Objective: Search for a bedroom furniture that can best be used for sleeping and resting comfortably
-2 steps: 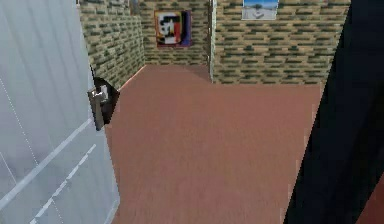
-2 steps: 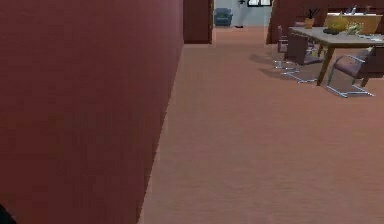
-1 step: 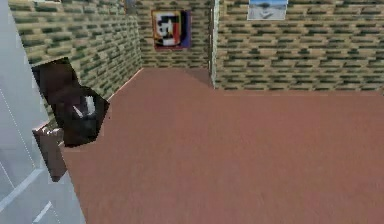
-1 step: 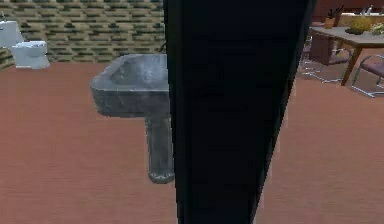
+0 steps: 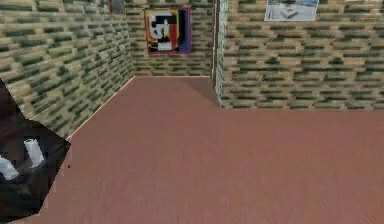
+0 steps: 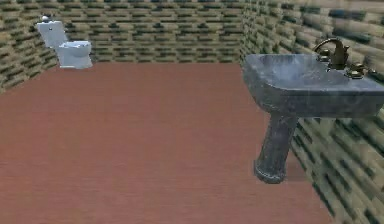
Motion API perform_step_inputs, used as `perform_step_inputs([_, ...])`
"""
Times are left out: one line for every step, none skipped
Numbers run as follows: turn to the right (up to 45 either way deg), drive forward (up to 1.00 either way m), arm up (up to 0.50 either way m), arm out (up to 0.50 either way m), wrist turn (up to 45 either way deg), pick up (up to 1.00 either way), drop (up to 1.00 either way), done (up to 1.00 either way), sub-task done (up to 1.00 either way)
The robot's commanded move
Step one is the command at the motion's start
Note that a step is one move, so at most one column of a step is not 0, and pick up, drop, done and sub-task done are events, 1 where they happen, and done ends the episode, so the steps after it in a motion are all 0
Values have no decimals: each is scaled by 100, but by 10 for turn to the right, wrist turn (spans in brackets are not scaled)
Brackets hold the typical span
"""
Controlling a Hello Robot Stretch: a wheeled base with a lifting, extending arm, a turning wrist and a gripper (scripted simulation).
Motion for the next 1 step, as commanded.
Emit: perform_step_inputs([0,100,0,0,0,0,0,0,0])
